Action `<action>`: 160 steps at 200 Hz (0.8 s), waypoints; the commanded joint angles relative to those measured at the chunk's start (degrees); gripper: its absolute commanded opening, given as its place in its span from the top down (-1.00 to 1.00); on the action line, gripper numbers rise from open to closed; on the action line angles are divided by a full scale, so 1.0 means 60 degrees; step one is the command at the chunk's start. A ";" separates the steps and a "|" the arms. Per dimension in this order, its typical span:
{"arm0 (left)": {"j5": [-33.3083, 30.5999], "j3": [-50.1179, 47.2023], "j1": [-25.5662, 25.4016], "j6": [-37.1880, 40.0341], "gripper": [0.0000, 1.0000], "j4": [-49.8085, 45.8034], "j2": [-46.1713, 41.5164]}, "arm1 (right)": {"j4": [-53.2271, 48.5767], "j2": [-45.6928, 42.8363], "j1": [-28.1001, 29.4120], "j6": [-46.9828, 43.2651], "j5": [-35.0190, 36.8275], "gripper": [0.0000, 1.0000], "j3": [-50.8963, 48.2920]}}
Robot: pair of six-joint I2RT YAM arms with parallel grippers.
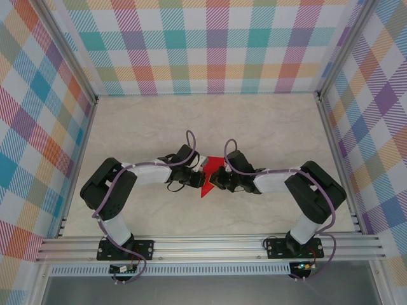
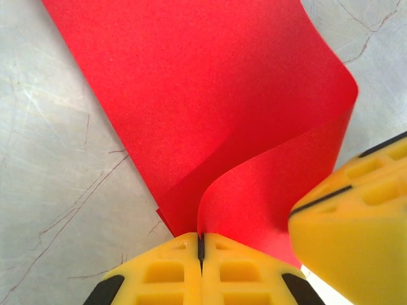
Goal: Fold a paper plane with a square sheet of paper (pick it up from the middle)
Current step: Third fold the triangle at the center of the table.
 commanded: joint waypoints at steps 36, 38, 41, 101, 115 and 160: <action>-0.0035 -0.0167 0.0079 -0.0006 1.00 -0.0532 0.0310 | -0.0189 0.0695 -0.0085 -0.0280 0.0122 1.00 -0.0123; -0.0030 -0.0171 0.0084 -0.0019 1.00 -0.0525 0.0313 | -0.0202 0.0690 -0.0078 -0.0277 0.0126 1.00 -0.0121; -0.0024 -0.0182 0.0087 -0.0027 1.00 -0.0518 0.0319 | -0.0221 0.0677 -0.0083 -0.0277 0.0127 1.00 -0.0125; -0.0080 -0.0164 0.0079 -0.0013 1.00 -0.0590 0.0308 | -0.0485 -0.0577 -0.0714 -0.0705 -0.0364 1.00 -0.0194; -0.0103 -0.0152 0.0086 -0.0013 1.00 -0.0606 0.0310 | -0.0354 -0.0552 -0.0922 -0.0840 -0.0665 0.99 -0.0236; -0.0132 -0.0090 0.0086 -0.0041 1.00 -0.0620 0.0358 | -0.0432 -0.0101 -0.1042 -0.1088 -0.0934 1.00 0.0022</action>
